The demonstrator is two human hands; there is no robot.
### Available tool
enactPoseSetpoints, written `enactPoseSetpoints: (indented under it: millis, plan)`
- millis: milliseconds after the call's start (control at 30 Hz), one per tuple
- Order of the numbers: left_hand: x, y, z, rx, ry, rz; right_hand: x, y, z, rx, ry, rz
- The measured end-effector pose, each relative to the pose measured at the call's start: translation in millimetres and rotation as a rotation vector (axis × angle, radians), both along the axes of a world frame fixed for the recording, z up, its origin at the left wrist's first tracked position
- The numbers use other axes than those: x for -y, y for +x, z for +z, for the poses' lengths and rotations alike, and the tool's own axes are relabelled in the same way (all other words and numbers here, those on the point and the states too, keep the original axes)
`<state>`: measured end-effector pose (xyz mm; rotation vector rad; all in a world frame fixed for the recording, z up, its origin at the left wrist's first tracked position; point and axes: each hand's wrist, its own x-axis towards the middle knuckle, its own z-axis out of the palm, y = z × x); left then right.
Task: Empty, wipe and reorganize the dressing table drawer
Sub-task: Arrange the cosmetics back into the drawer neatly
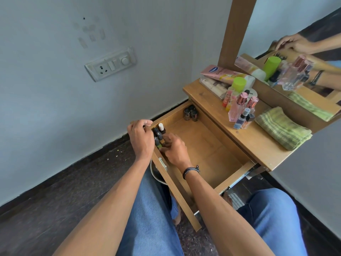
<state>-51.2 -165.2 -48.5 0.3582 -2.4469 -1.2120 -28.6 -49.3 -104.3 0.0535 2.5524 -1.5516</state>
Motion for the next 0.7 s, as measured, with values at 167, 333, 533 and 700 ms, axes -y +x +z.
enactPoseSetpoints:
  millis: [167, 333, 533, 700]
  plan:
    - [-1, 0, 0, 0.003, 0.002, -0.003, -3, -1, 0, 0.013, -0.025, -0.011]
    - [-1, 1, 2, -0.004, -0.001, -0.009, -16, 8, 10, 0.016, -0.026, -0.065]
    - [-2, 1, 1, 0.011, 0.039, -0.01, -51, 38, 37, -0.039, 0.042, -0.102]
    - [0, 5, 5, 0.013, 0.173, -0.037, -81, 69, 54, -0.141, 0.203, -0.135]
